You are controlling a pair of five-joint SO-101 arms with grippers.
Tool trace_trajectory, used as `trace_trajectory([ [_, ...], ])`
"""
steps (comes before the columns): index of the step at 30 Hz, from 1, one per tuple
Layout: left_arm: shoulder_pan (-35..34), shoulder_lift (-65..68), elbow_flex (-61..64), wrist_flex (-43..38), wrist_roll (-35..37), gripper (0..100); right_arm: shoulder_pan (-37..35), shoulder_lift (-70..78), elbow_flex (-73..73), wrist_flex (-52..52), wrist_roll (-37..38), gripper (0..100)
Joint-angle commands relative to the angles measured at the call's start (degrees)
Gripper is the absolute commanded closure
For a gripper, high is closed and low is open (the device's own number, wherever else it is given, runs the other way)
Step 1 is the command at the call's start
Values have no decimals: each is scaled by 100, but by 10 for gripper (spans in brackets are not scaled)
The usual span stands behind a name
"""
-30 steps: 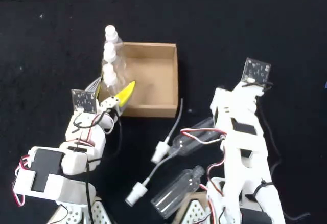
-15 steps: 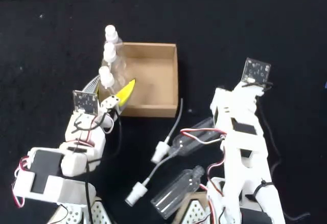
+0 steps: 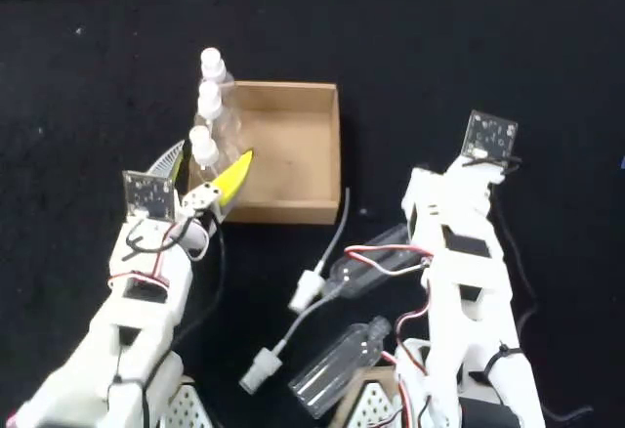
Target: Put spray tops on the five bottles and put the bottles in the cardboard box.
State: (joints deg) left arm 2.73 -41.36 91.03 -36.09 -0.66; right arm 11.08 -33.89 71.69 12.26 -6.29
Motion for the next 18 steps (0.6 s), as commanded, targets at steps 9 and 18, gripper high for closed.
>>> trace_trajectory([
  [9,-13,-3429,-1033,5714,-9,669,-44,-189,-40,-149,18,900],
  [18,-13,-3631,-2220,8422,404,669,-35,-189,-40,-149,18,900],
])
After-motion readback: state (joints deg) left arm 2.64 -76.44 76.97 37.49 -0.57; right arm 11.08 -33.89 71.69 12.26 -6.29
